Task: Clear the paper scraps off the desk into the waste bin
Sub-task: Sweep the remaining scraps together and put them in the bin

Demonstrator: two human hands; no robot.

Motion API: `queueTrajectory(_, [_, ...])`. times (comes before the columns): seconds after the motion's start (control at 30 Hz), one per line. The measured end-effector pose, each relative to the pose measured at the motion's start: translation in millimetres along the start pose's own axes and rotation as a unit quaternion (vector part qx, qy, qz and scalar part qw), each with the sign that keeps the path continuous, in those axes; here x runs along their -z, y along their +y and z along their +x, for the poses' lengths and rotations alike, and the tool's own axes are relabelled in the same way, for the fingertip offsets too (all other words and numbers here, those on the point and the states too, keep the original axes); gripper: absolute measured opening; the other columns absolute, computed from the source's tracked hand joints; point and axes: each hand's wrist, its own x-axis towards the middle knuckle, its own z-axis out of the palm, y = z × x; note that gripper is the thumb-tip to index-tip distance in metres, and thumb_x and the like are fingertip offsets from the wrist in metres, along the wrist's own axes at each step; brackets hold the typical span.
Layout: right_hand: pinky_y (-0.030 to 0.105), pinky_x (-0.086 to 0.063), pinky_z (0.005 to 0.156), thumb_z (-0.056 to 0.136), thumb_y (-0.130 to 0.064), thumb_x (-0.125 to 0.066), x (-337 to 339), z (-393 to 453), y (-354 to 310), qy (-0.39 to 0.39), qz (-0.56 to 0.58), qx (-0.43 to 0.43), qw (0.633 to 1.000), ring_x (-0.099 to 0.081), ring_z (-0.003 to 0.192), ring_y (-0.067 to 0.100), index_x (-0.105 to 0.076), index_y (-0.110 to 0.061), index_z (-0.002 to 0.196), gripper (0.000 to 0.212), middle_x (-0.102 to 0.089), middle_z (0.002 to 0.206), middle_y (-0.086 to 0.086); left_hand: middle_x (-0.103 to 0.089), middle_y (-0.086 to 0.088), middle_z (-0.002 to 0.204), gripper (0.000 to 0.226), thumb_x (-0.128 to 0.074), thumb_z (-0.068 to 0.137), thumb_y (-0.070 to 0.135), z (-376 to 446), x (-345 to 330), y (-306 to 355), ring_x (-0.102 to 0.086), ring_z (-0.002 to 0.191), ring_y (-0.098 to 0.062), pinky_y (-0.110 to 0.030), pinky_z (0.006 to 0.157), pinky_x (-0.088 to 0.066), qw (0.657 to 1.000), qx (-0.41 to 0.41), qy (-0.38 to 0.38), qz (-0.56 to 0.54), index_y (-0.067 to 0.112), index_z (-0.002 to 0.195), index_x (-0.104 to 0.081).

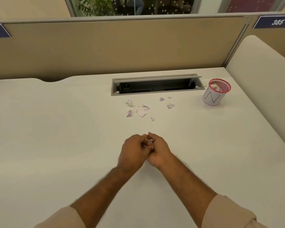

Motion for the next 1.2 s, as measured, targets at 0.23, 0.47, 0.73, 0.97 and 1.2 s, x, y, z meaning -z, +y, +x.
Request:
queueTrajectory(0.23, [0.015, -0.031, 0.034, 0.096, -0.04, -0.049, 17, 8, -40, 0.025, -0.029, 0.012, 0.999, -0.043, 0.051, 0.015, -0.046, -0.015, 0.067, 0.038, -0.048, 0.053, 0.003, -0.06, 0.015, 0.084, 0.008, -0.062, 0.091, 0.027, 18, -2, -21, -0.055, 0.078, -0.005, -0.02, 0.07, -0.042, 0.99, -0.066, 0.096, 0.075, 0.027, 0.084, -0.066])
queueTrajectory(0.47, [0.011, -0.016, 0.034, 0.089, -0.059, -0.047, 20, 3, -122, 0.053, -0.084, 0.121, 0.988, -0.025, 0.032, 0.007, -0.038, -0.02, 0.059, 0.05, -0.031, 0.042, -0.005, -0.062, -0.007, 0.109, 0.022, -0.065, 0.089, 0.025, 50, 26, -89, -0.057, 0.103, -0.031, -0.041, 0.091, -0.045, 0.971, -0.02, 0.154, 0.184, 0.013, 0.107, -0.066])
queueTrajectory(0.73, [0.014, -0.014, 0.046, 0.078, -0.027, -0.041, -8, -3, -242, 0.105, -0.094, 0.276, 0.951, -0.02, 0.041, 0.014, -0.032, -0.018, 0.052, 0.029, -0.025, 0.041, -0.003, -0.041, -0.001, 0.152, 0.068, -0.038, 0.09, 0.058, 58, 14, -103, -0.032, 0.143, -0.019, -0.039, 0.118, -0.026, 0.961, -0.06, 0.061, 0.261, 0.015, 0.143, -0.044])
queueTrajectory(0.97, [0.019, -0.018, 0.052, 0.067, -0.009, -0.037, -34, 2, -327, 0.181, -0.103, 0.387, 0.898, -0.023, 0.043, 0.015, -0.037, -0.016, 0.058, 0.012, -0.028, 0.055, 0.0, -0.005, 0.009, 0.163, 0.078, -0.018, 0.093, 0.066, 67, 14, -112, 0.001, 0.149, -0.005, -0.031, 0.122, -0.004, 0.948, -0.06, 0.004, 0.313, 0.02, 0.156, -0.012])
queueTrajectory(1.2, [0.022, -0.036, 0.051, 0.086, -0.015, -0.044, -19, 20, -364, 0.267, -0.299, 0.403, 0.823, -0.042, 0.056, 0.011, -0.048, -0.021, 0.067, 0.02, -0.045, 0.066, -0.001, -0.006, 0.01, 0.163, 0.077, -0.018, 0.093, 0.066, 68, 14, -112, 0.001, 0.149, -0.004, -0.027, 0.122, 0.0, 0.946, -0.057, 0.01, 0.319, 0.021, 0.156, -0.013])
